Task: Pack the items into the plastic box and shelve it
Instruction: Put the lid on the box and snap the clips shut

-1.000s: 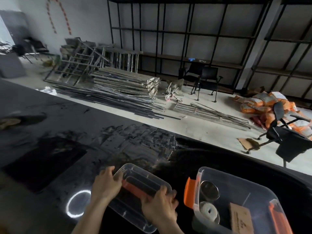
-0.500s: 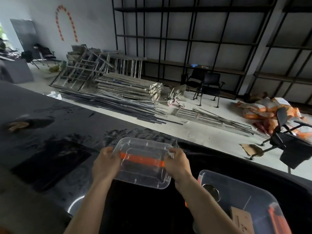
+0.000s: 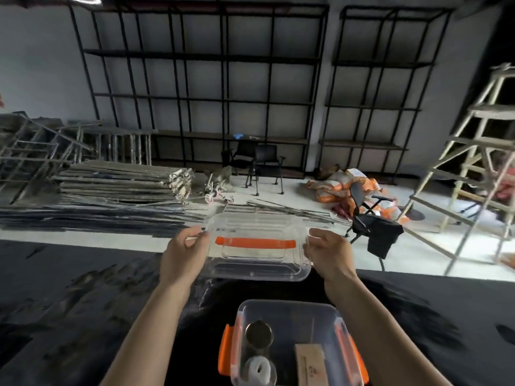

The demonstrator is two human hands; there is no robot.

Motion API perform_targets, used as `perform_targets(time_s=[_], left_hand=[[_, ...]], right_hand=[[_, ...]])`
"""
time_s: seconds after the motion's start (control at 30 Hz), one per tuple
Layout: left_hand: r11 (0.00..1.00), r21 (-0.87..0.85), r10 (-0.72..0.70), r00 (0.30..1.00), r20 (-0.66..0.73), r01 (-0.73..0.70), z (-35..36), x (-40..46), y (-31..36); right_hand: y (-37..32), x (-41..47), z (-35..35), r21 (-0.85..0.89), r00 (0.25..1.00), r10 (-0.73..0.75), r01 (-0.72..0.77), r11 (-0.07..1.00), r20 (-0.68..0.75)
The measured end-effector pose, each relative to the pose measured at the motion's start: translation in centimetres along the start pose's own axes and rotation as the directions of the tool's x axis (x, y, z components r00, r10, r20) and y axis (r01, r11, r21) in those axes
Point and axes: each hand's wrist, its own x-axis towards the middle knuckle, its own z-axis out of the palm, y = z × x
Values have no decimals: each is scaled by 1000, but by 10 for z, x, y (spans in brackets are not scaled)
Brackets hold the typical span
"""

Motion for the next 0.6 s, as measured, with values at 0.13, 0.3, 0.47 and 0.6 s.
perform_targets(time_s=[0.13,0.3,0.47,0.6], left_hand=[[1000,10,19,995,100,-20,35,-11,7],[999,-3,50,991,125,-50,54,-24,12],[957,-279,-7,970,244,77,58,-31,6],[872,-477,11,972,233,105,55,-42,6]], right_hand=[[12,3,-46,6,997,23,-23,1000,-72],[22,-8,-83,79,981,-10,26,997,-193],[17,-13,-92,337,982,2,62,939,-188],[12,-15,-91,545,994,50,11,838,-97]])
